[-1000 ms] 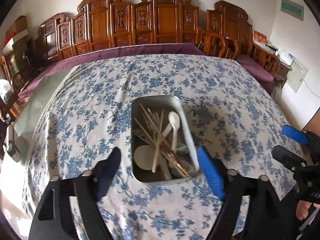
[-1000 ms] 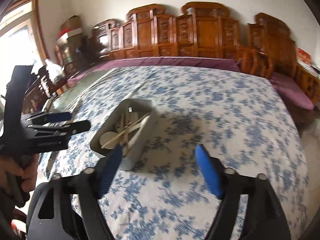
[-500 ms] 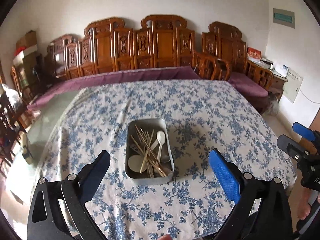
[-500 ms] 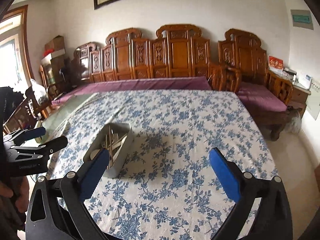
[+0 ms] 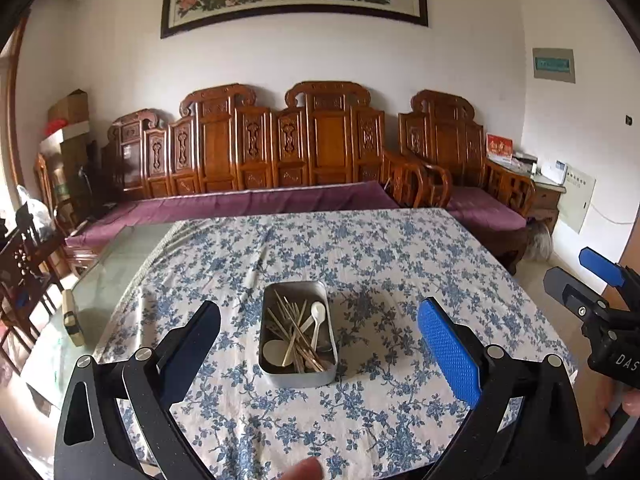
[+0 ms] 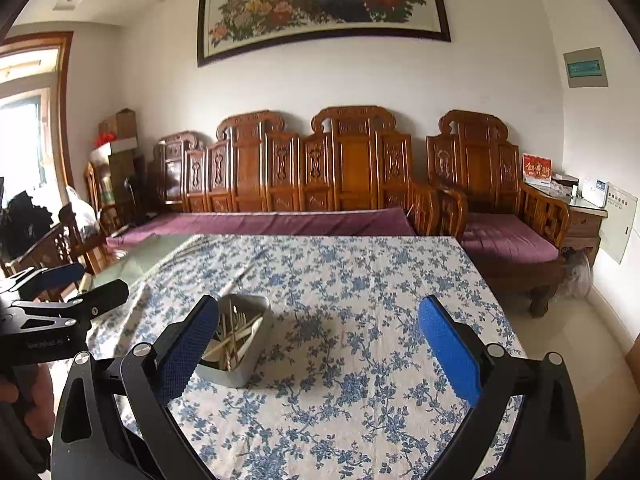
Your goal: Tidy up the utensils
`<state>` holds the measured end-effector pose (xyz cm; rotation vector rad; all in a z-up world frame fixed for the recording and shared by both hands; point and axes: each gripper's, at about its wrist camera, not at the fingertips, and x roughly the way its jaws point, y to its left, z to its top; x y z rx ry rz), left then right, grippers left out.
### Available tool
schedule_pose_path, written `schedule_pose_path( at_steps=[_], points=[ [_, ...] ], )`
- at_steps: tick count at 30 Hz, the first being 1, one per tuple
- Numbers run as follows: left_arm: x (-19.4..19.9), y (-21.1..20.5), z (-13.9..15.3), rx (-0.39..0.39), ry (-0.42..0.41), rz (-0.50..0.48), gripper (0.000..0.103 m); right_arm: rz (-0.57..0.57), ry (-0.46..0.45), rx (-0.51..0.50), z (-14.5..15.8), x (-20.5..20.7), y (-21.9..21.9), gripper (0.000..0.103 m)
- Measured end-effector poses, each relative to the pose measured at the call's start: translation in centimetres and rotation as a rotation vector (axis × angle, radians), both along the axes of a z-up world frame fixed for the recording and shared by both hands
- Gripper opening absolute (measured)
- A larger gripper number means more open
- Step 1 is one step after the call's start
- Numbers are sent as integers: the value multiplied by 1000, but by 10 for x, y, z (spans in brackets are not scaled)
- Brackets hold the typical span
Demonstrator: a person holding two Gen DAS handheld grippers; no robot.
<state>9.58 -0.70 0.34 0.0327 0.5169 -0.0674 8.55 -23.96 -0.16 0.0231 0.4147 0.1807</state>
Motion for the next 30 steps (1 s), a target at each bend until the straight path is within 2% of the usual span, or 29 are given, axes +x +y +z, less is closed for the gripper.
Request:
schedule_pose_path(
  at_steps=[6,30],
  points=[
    [-8,-1,4,8,-13,10,95,-1,-24,5,7,-11,2,100],
    [-13,-1,2,0,-17,16,95,2,-16,9,5,-11,2,100]
  ],
)
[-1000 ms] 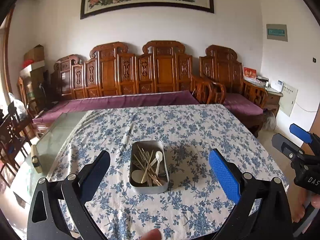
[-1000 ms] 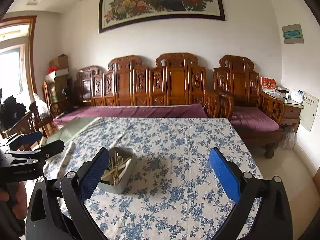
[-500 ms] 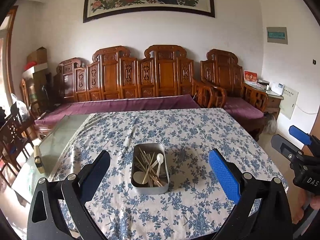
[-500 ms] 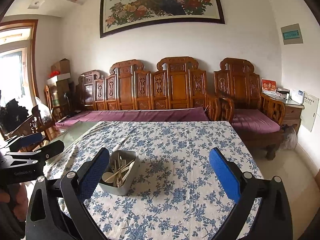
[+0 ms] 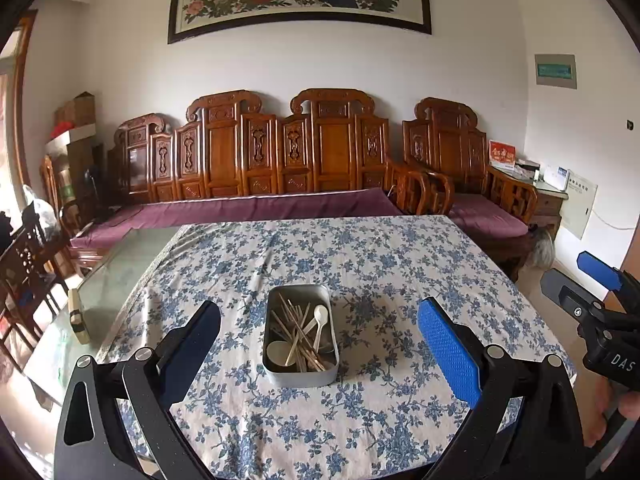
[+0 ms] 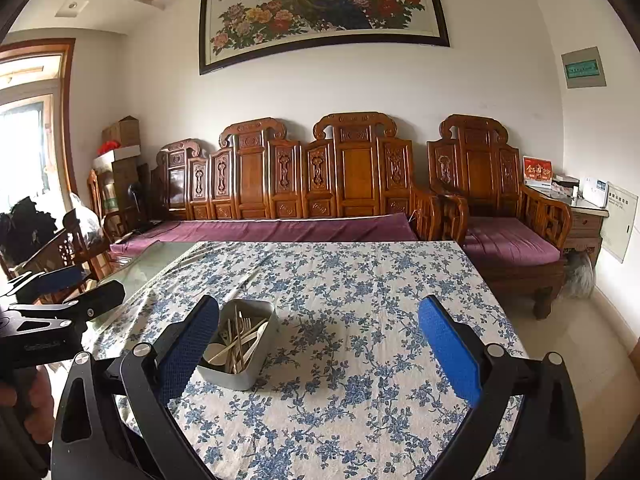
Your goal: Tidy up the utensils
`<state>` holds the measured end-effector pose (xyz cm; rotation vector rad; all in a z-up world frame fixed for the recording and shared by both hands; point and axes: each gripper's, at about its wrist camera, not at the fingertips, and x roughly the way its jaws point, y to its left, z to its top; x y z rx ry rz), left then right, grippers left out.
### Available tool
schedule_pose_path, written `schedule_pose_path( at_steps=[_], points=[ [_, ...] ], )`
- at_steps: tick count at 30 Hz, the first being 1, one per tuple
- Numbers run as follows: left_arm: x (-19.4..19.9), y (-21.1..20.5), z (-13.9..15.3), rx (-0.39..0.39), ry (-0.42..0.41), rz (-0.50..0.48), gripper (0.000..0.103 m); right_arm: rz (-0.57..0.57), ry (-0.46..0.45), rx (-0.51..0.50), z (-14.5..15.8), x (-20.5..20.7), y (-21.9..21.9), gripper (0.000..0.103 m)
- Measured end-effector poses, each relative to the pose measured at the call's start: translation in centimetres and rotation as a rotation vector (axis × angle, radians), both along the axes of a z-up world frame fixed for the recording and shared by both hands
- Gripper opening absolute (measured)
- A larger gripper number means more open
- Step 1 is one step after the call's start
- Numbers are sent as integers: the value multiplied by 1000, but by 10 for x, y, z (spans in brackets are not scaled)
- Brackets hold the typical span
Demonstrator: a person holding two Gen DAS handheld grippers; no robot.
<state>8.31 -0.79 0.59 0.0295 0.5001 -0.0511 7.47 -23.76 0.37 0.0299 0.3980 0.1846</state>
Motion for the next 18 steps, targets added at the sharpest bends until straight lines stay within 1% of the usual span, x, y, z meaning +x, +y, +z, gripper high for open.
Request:
schedule_pose_path(
  at_steps=[8,18],
  points=[
    [-2,0,-1,-2,2,1,95,-1,11,3,-8,3,-1,100],
    [-5,-1,-1,-2,3,-1,95,2,14,3,-9,5,2,100]
  ],
)
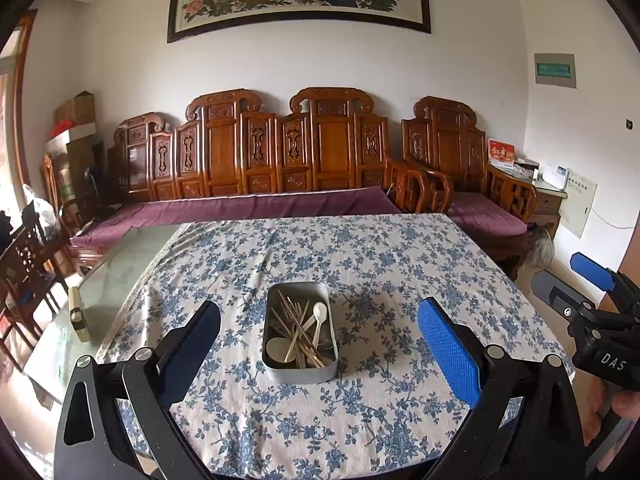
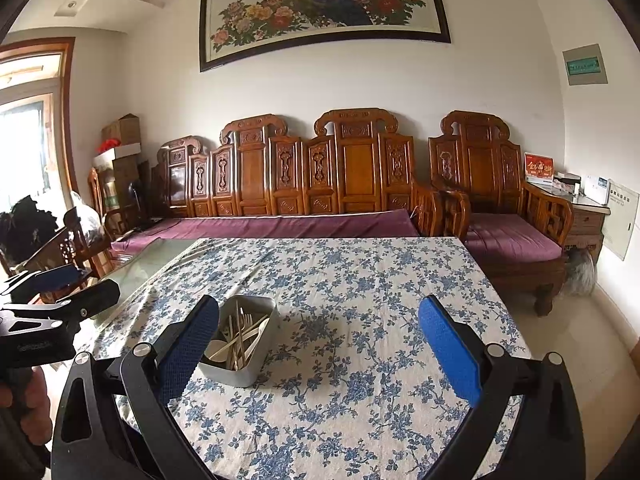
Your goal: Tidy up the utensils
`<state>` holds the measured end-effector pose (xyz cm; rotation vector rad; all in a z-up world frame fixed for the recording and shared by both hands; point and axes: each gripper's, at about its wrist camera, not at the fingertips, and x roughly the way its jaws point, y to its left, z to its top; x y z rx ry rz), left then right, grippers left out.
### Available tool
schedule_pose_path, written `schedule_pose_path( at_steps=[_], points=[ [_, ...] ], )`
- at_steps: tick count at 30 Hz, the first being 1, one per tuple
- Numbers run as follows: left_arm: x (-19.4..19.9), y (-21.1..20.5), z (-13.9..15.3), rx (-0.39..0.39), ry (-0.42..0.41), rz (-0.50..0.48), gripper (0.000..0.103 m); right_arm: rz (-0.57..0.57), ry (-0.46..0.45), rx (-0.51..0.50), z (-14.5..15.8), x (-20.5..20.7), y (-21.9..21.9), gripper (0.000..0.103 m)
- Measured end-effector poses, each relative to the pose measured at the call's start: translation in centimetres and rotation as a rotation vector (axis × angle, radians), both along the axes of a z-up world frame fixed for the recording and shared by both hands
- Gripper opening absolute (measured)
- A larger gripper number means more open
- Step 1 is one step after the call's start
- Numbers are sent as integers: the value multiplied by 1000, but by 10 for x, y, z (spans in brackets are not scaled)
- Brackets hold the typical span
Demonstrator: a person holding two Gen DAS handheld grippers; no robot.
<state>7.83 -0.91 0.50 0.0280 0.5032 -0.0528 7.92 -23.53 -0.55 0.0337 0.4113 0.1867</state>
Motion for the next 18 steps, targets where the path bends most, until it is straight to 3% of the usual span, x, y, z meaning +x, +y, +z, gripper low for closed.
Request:
schedule_pose_path(
  at_steps=[18],
  points=[
    [-3,1,3,-1,0,-9,95,-5,7,7,-3,0,-1,100]
  ],
)
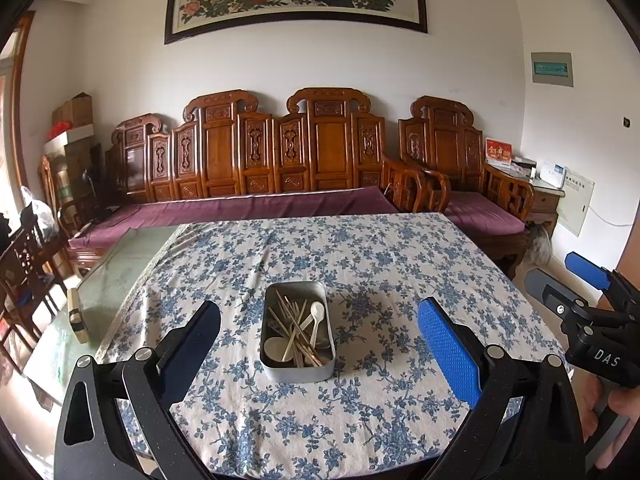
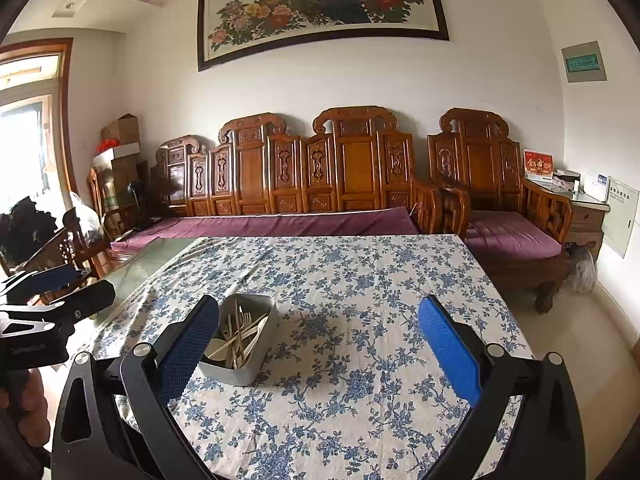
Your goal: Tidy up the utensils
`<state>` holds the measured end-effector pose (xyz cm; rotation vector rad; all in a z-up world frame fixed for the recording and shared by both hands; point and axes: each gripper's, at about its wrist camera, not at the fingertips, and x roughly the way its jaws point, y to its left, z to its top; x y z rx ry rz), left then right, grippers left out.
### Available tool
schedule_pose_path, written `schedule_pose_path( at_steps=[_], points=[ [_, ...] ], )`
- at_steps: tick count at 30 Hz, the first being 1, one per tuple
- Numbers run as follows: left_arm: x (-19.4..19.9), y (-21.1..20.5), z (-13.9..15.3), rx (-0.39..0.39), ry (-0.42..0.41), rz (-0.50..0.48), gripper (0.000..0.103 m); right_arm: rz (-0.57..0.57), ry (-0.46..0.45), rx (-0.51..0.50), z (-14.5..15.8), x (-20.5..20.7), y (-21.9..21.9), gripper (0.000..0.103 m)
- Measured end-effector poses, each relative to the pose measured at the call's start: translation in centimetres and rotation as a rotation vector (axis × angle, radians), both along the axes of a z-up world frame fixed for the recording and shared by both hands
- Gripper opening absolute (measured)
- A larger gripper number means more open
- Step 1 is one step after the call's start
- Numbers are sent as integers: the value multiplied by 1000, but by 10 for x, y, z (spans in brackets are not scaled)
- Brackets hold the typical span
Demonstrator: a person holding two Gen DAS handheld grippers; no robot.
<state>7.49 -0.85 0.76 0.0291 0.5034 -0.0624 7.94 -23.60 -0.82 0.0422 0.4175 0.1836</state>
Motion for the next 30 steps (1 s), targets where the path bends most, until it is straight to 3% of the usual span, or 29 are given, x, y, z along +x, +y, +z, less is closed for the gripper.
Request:
schedule_pose_path(
  at_steps=[30],
  points=[
    [-1,-3,1,-3,0,-5,95,3,-2,-1,1,0,1,100]
  ],
)
